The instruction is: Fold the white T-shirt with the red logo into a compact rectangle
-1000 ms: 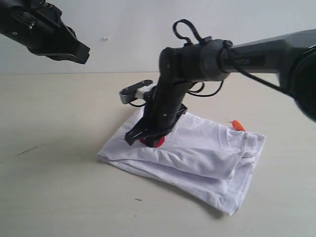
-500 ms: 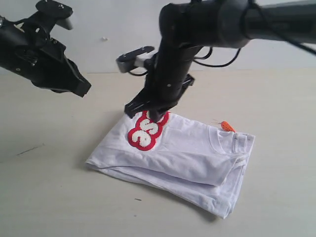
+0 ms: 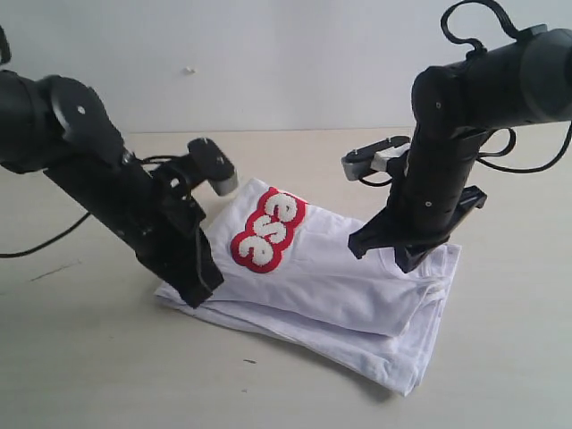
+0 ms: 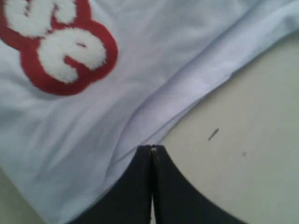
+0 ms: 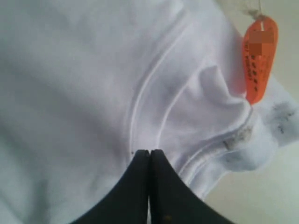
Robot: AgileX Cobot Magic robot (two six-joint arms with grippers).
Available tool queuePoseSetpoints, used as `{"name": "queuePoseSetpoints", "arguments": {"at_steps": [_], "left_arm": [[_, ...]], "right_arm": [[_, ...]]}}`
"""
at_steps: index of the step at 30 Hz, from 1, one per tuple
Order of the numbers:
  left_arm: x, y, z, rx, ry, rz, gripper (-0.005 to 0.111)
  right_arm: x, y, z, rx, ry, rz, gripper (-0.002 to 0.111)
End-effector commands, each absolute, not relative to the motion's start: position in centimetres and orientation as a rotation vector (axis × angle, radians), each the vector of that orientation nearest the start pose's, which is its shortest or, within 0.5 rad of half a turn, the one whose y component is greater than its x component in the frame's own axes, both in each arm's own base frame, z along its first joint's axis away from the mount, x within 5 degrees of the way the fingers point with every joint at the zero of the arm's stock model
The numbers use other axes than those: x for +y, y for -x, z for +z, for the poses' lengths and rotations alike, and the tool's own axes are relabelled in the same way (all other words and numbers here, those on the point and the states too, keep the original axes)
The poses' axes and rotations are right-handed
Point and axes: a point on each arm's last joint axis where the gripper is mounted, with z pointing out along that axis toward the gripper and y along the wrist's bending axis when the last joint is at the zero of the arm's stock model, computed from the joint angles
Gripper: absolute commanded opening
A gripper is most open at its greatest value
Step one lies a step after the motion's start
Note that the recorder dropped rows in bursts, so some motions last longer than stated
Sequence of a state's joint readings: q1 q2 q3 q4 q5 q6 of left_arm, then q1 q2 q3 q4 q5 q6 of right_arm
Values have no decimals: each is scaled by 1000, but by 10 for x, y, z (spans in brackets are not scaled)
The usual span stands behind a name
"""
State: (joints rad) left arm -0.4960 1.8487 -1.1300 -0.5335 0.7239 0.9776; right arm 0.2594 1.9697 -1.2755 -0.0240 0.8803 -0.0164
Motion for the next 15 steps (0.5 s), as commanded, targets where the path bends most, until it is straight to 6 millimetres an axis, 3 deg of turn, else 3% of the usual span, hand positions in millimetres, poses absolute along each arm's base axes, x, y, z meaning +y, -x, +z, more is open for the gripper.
{"name": "queuePoseSetpoints", "arguments": {"at_steps": [1, 5, 10, 15], "left_arm": [[-196, -298, 143, 2484, -1522, -417, 0], [-190, -296, 123, 2603, -1553, -355, 0], [-186, -291, 118, 2671, -1602, -356, 0], [-184, -289, 145, 2605, -1605, -333, 0]], "right_arm": [[86, -361, 144, 3023, 417, -102, 0], [87, -371, 126, 2976, 409, -122, 0], [93, -386, 114, 2880, 397, -75, 0], [104, -416, 117, 2784, 375, -14, 0]]}}
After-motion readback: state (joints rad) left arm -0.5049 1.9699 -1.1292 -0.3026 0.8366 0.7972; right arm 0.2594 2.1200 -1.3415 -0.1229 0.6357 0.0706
